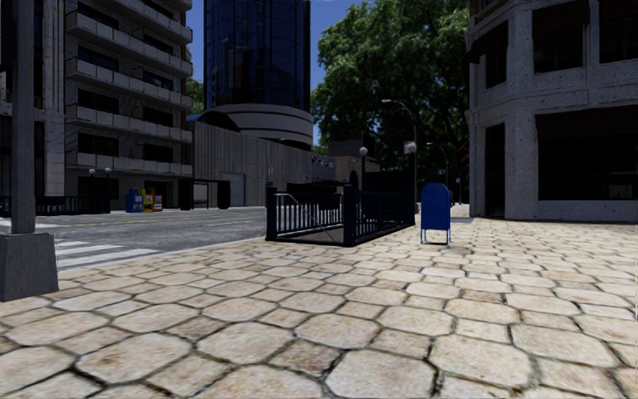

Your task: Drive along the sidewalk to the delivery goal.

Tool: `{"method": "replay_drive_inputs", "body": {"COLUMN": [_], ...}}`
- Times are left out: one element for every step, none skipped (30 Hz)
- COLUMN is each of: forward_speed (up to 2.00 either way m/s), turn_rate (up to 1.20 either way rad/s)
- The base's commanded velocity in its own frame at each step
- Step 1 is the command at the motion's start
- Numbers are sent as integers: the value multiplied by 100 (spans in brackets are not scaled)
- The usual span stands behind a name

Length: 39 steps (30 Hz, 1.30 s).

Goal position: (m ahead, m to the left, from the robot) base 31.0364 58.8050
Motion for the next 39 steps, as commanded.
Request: {"method": "replay_drive_inputs", "body": {"forward_speed": [200,200,200,200,200,200,200,200,200,200,200,200,200,200,200,200,200,200,200,200,200,200,200,200,200,200,200,200,200,200,200,200,200,200,200,200,200,200,200], "turn_rate": [59,59,59,59,59,59,59,59,59,59,59,59,59,59,59,59,59,59,59,59,59,59,59,59,59,59,59,59,59,59,59,59,59,59,59,59,59,59,59]}}
